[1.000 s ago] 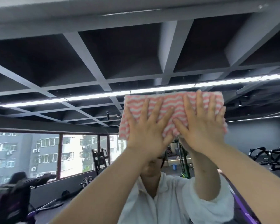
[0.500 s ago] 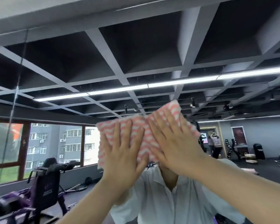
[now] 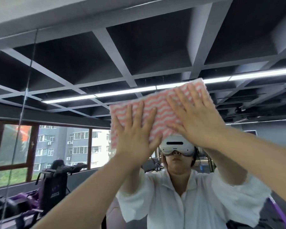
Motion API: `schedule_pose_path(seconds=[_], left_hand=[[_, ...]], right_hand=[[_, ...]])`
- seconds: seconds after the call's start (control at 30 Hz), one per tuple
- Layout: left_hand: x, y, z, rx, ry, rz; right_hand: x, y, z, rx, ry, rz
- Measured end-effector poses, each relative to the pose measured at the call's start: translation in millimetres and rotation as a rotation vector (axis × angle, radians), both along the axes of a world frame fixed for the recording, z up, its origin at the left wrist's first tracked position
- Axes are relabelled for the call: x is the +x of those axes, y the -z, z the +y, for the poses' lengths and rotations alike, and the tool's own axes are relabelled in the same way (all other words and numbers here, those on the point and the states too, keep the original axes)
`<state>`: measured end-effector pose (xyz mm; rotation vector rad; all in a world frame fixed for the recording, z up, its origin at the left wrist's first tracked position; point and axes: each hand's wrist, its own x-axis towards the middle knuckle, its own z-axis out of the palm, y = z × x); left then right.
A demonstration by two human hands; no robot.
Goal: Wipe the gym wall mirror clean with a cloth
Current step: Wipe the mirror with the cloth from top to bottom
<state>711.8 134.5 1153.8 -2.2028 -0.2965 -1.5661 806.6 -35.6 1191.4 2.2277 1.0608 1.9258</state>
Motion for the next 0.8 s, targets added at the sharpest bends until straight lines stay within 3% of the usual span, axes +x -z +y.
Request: schedule_pose_path(seconds=[0.2,0.33,0.47,0.6,0.7,0.77,0.8], left_hand=[[-8,-55,6,0.006,-0.043,0.023],[-28,-72,6,-0.102,0.151,-0.191],[-42,-84,3,-0.198,0.043,-0.186],[-54,-88,-5,0.044,0.024,-0.387],[-66,-98,-7,0.359,0.197,-0.559],[-73,-99,-11,0.558,0.236,-0.530],[-74,-96,-13,0.614,0.269,-0.453]], right_hand=[[-18,-46,-1,0.067,0.024,0.071],[-43,-68,-10,0.164,-0.061,0.101],[-57,-69,-7,0.121,-0.054,0.087],[-69,-64,-8,0.151,-0.110,-0.029],[-70,-70,-19,0.340,-0.154,-0.428],[-67,-68,-29,0.462,-0.158,-0.718],[-68,-63,-32,0.430,-0.132,-0.740]])
